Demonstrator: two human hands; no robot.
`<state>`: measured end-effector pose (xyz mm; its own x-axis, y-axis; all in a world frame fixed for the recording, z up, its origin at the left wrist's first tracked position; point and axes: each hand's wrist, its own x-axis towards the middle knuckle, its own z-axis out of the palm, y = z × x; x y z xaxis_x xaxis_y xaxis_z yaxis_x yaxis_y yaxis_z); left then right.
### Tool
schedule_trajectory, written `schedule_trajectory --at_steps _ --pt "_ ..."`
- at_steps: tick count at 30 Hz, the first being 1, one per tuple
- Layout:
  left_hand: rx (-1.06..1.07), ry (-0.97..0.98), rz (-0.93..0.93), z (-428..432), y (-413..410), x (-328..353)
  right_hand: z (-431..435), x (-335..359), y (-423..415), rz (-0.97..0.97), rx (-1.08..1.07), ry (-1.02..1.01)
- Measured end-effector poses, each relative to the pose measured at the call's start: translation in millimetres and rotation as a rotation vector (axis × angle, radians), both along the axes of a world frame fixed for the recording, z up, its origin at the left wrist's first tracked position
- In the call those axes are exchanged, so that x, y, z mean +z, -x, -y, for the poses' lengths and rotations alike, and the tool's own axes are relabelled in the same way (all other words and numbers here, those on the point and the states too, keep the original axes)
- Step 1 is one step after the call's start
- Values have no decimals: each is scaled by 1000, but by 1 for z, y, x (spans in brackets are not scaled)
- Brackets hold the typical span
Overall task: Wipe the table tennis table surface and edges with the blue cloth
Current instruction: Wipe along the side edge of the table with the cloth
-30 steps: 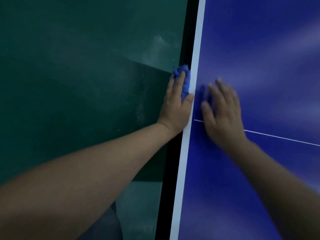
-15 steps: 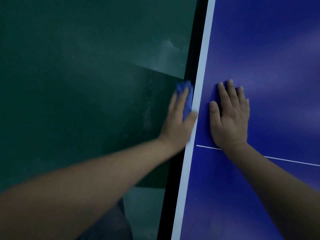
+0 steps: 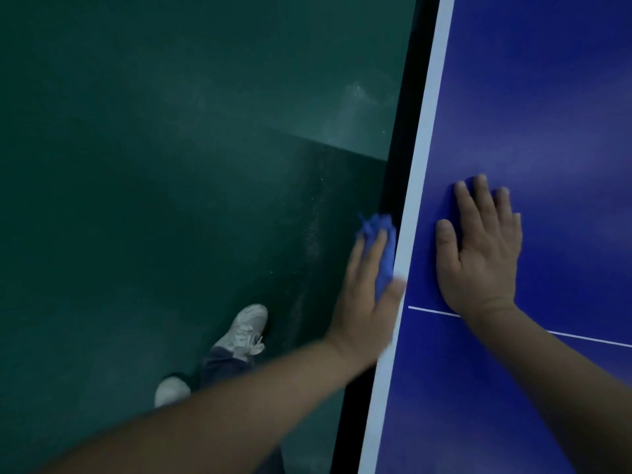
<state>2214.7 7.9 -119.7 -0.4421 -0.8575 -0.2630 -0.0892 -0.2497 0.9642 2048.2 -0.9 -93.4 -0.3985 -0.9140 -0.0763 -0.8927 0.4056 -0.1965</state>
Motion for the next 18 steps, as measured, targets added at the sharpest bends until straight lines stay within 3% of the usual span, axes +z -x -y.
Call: schedule_trajectory --at_steps 6,14,18 --pt "122 -100 -1 130 61 -1 1 3 -3 -14 -4 -25" --pt "30 14 -25 -24 -12 -7 2 6 -5 11 -6 -16" --pt "23 12 -15 14 7 -5 2 6 -4 1 -12 -3"
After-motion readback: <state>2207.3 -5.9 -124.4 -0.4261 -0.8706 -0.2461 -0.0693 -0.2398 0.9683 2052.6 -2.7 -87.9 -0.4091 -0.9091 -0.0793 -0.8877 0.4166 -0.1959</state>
